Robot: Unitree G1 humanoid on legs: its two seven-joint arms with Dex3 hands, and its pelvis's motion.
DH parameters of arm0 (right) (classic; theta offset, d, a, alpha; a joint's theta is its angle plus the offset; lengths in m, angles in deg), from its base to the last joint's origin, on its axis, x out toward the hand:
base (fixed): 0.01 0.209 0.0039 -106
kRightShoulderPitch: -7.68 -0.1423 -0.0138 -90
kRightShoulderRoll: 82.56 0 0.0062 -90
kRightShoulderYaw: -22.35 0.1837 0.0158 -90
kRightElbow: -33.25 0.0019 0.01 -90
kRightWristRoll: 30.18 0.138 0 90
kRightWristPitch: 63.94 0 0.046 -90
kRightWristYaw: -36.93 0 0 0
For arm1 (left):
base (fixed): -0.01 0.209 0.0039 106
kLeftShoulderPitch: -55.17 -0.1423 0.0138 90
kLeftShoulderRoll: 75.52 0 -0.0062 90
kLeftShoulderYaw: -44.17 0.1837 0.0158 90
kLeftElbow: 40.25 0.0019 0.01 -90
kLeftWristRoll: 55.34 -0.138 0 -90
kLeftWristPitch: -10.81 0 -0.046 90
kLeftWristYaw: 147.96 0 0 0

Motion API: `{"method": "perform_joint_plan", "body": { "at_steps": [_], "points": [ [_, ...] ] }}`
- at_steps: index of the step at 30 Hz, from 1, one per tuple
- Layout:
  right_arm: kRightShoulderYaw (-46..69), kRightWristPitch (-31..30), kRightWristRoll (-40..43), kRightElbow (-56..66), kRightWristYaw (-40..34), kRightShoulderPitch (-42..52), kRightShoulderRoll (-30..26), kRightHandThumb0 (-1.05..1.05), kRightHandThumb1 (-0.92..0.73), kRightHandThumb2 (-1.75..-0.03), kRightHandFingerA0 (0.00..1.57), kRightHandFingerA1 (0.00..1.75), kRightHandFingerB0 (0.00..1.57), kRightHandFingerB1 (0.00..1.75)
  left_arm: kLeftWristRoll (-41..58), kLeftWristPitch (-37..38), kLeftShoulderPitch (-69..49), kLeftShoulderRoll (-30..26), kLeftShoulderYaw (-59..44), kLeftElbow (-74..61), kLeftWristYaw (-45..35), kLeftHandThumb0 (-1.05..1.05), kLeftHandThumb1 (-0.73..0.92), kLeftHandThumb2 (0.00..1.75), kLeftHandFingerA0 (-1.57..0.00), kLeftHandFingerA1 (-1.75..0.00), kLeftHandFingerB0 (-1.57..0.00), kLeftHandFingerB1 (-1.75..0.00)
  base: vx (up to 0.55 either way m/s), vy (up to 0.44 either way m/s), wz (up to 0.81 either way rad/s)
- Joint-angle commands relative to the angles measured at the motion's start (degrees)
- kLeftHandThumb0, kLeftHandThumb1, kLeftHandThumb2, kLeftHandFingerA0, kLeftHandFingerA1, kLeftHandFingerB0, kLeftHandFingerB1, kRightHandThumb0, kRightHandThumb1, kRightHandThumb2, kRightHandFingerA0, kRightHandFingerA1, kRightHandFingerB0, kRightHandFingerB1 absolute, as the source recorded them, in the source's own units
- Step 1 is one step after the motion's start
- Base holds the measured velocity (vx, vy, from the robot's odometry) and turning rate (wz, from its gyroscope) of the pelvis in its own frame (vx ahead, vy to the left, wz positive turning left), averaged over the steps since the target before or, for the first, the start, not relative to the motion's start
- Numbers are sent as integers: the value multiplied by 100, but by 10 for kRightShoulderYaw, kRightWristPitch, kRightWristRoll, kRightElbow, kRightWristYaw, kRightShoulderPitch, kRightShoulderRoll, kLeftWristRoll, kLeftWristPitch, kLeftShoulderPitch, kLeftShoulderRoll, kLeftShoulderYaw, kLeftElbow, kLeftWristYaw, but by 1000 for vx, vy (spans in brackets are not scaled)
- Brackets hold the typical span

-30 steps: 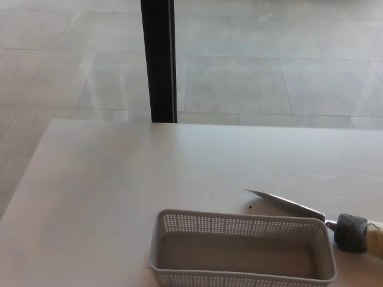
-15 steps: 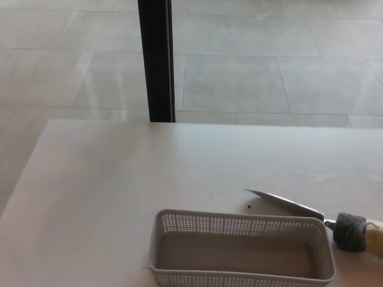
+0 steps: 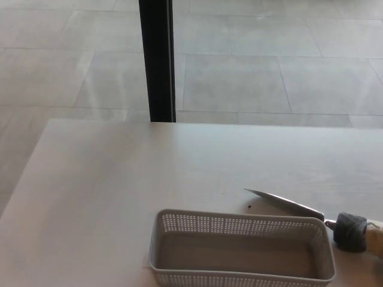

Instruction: A garden tool is kept on the righthand side and a container is kept on the lefthand side on a desk infront of the robot. the robot uses its right hand to pick up the garden tool and makes a scooping motion inside the container

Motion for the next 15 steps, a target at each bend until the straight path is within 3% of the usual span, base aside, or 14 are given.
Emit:
{"method": "perform_joint_plan", "body": {
  "at_steps": [1, 2, 4, 5, 6, 7, 8, 9, 11, 12, 13, 14, 15],
  "points": [
    [-91, 33, -138, -54, 33, -8, -51, -96, -67, -102, 0, 14, 11, 18, 12, 5, -1, -13, -8, -1, -6, -75, 0, 116, -88, -109, -75, -100, 0, 0, 0],
    [-102, 34, -142, -62, 36, -12, -52, -92, -66, -102, 0, 15, 12, 18, 11, 3, 0, -13, -8, 0, -4, -68, 3, 112, -105, -113, -79, -100, 0, 0, 0],
    [-116, 38, -150, -71, 34, -17, -54, -92, -66, -103, 1, 16, 12, 19, 5, 2, 3, -12, -4, 3, 3, -70, 4, 111, -104, -113, -78, -99, 0, 0, 0],
    [-133, 42, -166, -84, 30, -26, -54, -90, -66, -103, 1, 17, 12, 21, 7, 2, 3, -12, -5, 2, 5, -73, -3, 119, -94, -111, -75, -103, 0, 0, 0],
    [-142, 37, -172, -89, 30, -31, -52, -94, -68, -104, 0, 14, 9, 22, 5, 4, 2, -12, -4, 2, 4, -69, 4, 112, -107, -114, -79, -99, 0, 0, 0],
    [-147, 36, -174, -98, 29, -35, -52, -89, -65, -103, 1, 17, 6, 26, 4, 4, 3, -11, -3, 2, 5, -74, -3, 121, -93, -112, -74, -103, 0, 0, 0],
    [-154, 32, -177, -104, 30, -40, -49, -84, -79, -64, 0, 31, 11, 25, 10, -1, 5, -10, -8, 3, 1, -72, 0, 114, -89, -109, -75, -99, 0, 0, 0],
    [-163, 30, -184, -113, 30, -48, -48, -84, -62, -103, 1, 23, 12, 30, 8, 1, 5, -10, -6, 4, 3, -74, 0, 114, -92, -108, -76, -98, 0, 0, 0],
    [-171, 28, -187, -123, 31, -54, -47, -88, -65, -103, 4, 21, 12, 29, 13, -2, 5, -9, -11, 4, -1, -72, -1, 113, -89, -108, -75, -98, 0, 0, 0],
    [-182, 30, -197, -149, 19, -65, -40, -83, -79, -64, 2, 34, 14, 26, 9, -3, 6, -10, -7, 2, 4, -72, -1, 113, -91, -109, -76, -99, 0, 0, 0],
    [-187, 32, -201, -159, 15, -70, -38, -83, -79, -65, 3, 35, 14, 26, 8, 0, 4, -10, -6, 1, 4, -71, -4, 119, -95, -112, -74, -103, 0, 0, 0],
    [-194, 35, -207, -173, 10, -77, -36, -83, -62, -103, 3, 34, 9, 33, 6, 6, 3, -10, -5, 1, 1, -72, -3, 119, -94, -111, -74, -102, 0, 0, 0],
    [-198, 37, -208, -181, 7, -78, -36, -85, -81, -65, 2, 37, 12, 27, 6, 6, 2, -10, -4, 1, 2, -74, -3, 117, -93, -111, -74, -102, 0, 0, 0]
  ]
}}
